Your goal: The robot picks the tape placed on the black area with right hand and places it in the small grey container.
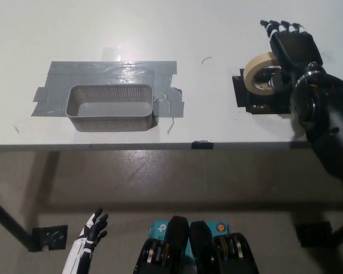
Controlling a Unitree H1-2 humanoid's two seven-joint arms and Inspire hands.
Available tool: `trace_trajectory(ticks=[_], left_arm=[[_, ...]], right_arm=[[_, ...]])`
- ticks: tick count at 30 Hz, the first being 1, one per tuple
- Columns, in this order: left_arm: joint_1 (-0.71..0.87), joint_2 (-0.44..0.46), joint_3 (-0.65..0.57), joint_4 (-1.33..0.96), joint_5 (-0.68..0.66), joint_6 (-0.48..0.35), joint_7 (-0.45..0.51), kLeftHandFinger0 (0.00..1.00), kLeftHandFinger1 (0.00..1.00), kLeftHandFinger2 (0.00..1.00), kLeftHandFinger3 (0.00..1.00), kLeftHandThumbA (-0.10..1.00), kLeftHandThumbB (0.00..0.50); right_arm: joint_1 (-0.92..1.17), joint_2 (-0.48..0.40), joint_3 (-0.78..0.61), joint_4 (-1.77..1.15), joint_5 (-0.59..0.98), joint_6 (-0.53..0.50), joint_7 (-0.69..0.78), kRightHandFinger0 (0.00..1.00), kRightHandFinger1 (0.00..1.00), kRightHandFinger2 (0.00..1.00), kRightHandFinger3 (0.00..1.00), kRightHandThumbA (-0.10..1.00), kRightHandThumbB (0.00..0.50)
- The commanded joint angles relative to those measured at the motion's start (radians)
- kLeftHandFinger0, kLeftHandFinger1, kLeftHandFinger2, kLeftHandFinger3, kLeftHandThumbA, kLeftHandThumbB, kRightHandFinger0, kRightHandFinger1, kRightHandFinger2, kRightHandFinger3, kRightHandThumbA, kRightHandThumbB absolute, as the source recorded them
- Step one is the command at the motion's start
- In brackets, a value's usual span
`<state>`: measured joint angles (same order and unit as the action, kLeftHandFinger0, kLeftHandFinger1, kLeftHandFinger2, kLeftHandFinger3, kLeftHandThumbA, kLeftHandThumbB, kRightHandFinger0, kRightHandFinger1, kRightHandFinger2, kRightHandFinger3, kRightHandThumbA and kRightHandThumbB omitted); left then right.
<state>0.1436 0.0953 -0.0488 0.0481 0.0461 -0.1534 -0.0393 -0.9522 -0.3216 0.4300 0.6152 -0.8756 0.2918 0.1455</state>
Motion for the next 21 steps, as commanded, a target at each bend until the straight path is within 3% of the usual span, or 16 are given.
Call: trace_trajectory(ticks=[1, 12, 21], left_arm=[[0.003, 0.008, 0.002, -0.025, -0.014, -0.043, -0.016, 1.00, 1.00, 1.00, 1.00, 1.00, 0.155], [-0.006, 0.005, -0.005, -0.026, -0.010, -0.034, -0.018, 1.00, 1.00, 1.00, 1.00, 1.00, 0.157], [0.004, 0.004, -0.015, -0.034, 0.007, -0.040, -0.013, 1.00, 1.00, 1.00, 1.00, 1.00, 0.156]], right_arm=[[-0.089, -0.006, 0.027, 0.042, -0.026, 0.012, 0.006, 1.00, 1.00, 1.00, 1.00, 1.00, 0.490], [-0.157, 0.034, 0.059, 0.199, 0.007, -0.007, -0.020, 1.00, 1.00, 1.00, 1.00, 1.00, 0.497], [-0.200, 0.063, 0.067, 0.297, 0.015, -0.042, -0.078, 1.00, 1.00, 1.00, 1.00, 1.00, 0.475]])
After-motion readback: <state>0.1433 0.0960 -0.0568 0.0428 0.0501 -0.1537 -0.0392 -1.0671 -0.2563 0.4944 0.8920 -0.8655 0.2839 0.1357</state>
